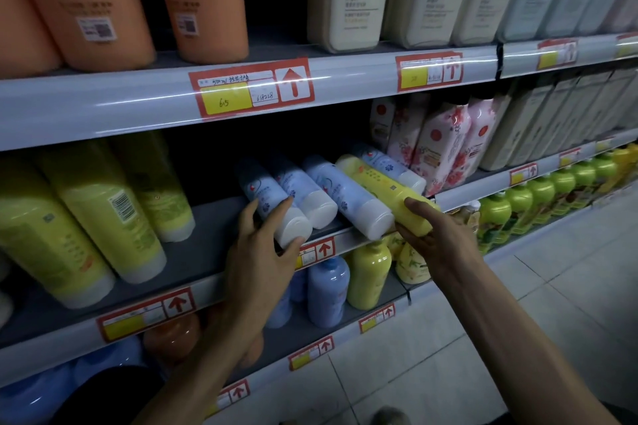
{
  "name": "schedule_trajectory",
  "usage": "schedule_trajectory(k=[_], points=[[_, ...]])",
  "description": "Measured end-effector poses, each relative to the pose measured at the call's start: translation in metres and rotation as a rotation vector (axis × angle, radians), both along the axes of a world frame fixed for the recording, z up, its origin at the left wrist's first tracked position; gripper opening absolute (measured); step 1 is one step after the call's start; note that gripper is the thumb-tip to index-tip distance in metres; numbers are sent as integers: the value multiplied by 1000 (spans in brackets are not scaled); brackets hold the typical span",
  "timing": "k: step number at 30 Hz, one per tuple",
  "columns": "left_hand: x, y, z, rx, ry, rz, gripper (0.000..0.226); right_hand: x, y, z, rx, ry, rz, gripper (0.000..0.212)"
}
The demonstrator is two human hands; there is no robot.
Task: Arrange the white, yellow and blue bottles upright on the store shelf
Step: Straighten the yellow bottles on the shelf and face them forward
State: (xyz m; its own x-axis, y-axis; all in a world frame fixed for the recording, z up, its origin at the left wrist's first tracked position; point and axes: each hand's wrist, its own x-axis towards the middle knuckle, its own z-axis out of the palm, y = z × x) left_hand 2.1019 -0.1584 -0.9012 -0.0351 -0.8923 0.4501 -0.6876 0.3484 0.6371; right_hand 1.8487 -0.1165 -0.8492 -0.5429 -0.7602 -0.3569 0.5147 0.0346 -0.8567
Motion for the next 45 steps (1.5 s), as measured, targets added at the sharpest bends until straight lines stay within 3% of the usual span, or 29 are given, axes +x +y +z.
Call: schedule_trajectory(k=[4,11,17,24,28,35,41,45], points=[[-1,-2,0,-5,-20,-12,65,-3,16,3,-51,15,-48,39],[-21,-14,-2,8,-15,-127,64,-8,43,25,-211,-44,-18,51],[-27,-17,-7,18,-82,-136,69,1,62,32,-199,-38,49,47],[-16,-10,-5,0,29,-177,68,11,69,32,-174,46,110,48],[-6,1,3,-44,72,-119,78,19,70,34,-168,123,143,49],[14,25,19,-330,-234,-20,72,47,72,43,-194,290,192,41],[39,39,24,-435,-376,81,57,85,73,55,-268,477,228,42],[55,45,24,-363,-356,80,61,113,64,63,-363,603,247,49]])
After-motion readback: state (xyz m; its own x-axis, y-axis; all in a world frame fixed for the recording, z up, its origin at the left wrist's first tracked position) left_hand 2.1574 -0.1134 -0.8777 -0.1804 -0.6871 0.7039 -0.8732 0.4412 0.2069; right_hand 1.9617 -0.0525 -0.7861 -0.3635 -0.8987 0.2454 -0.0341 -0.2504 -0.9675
